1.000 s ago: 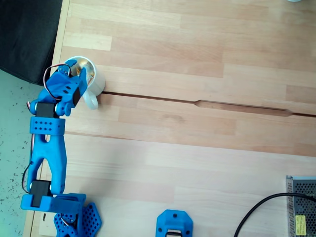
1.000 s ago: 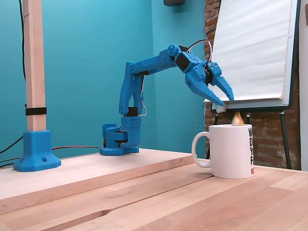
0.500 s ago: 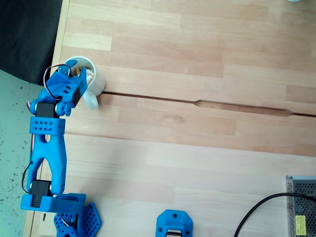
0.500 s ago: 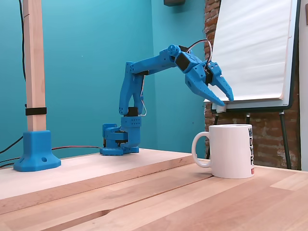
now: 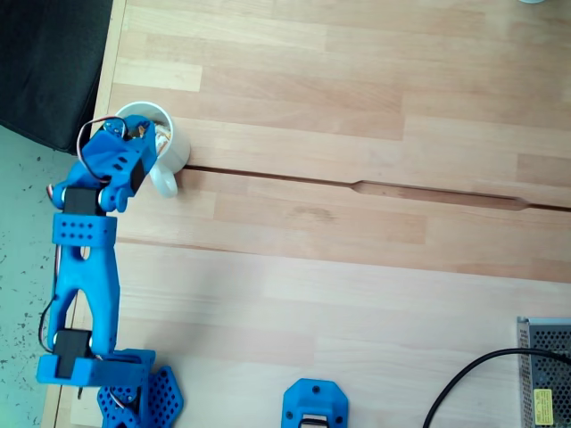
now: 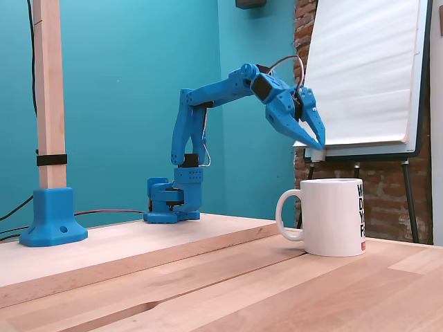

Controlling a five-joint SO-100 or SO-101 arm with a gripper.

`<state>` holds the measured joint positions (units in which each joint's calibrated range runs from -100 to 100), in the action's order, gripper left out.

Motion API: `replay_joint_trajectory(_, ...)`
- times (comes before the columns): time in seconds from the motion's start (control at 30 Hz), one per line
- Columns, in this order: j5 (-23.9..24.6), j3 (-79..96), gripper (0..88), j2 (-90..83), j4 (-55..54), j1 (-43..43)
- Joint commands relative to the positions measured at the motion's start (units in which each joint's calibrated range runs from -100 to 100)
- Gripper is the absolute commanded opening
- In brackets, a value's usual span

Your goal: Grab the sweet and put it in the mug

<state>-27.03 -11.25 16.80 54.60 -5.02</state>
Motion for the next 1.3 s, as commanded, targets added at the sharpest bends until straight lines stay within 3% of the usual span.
replay_joint_trajectory(0.0, 0.20, 1.88, 0.0, -12.07, 0.00, 0.66)
replay_joint_trajectory(0.17, 2.98, 13.57, 0.0, -29.54, 0.00, 0.66)
replay_joint_trajectory(0.37, 6.35, 39.35, 0.0, -49.25, -0.08, 0.66)
replay_joint_trajectory(1.0, 6.40, 96.62, 0.0, -97.53, -0.97, 0.74)
replay_joint_trajectory(1.27, 6.40, 109.20, 0.0, -112.59, -0.97, 0.81)
